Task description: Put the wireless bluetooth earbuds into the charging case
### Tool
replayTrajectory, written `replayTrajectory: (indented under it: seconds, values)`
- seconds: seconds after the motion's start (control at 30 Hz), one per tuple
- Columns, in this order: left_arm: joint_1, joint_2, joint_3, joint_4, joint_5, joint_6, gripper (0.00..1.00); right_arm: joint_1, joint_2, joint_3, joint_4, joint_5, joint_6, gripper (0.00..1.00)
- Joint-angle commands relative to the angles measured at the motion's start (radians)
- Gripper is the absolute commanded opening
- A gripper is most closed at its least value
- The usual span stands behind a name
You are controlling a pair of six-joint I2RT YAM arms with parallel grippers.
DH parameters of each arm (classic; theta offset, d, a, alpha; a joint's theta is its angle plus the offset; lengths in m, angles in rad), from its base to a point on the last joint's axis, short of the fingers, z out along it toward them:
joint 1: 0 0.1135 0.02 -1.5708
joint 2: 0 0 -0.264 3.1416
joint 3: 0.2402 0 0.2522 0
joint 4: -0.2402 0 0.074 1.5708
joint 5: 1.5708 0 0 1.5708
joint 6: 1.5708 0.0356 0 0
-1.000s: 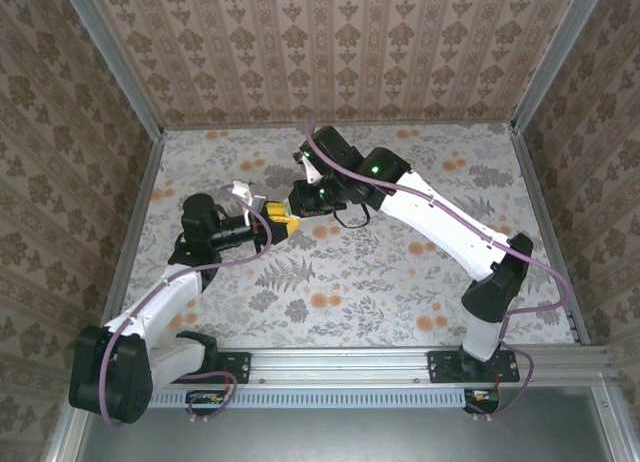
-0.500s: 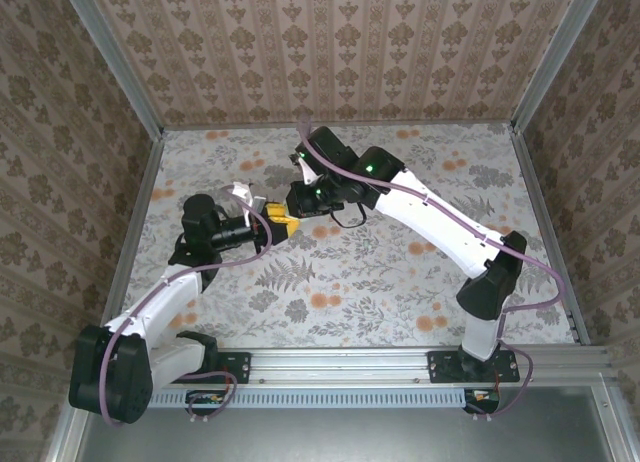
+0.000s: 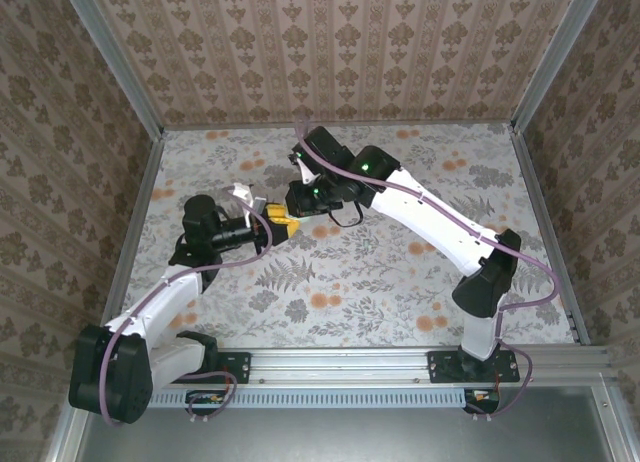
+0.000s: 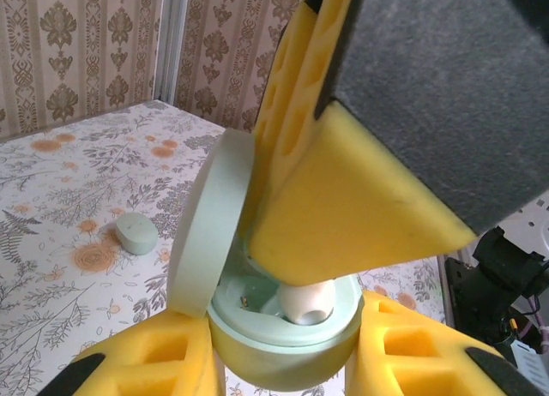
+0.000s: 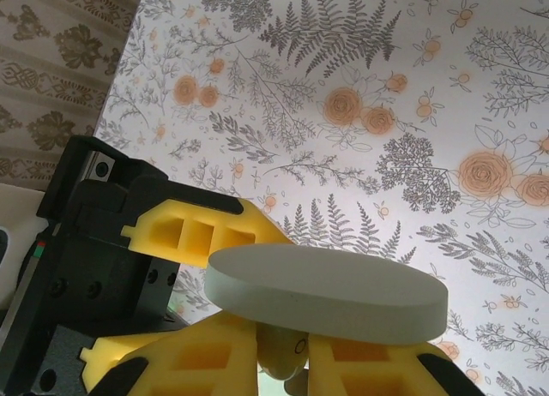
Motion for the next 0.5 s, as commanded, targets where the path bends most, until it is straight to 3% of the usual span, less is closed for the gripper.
replayTrajectory:
  seconds: [0.0,0.47]
  values:
    - [-0.004,-0.026,0.000,0.023,0.009,0.024,0.00,0.011,0.023,0.035,-0.060,0.043,-0.024,0.16]
    - [-0.004,-0.025,-0.003,0.022,0.009,0.027,0.00,0.022,0.030,0.069,-0.071,0.015,-0.032,0.33]
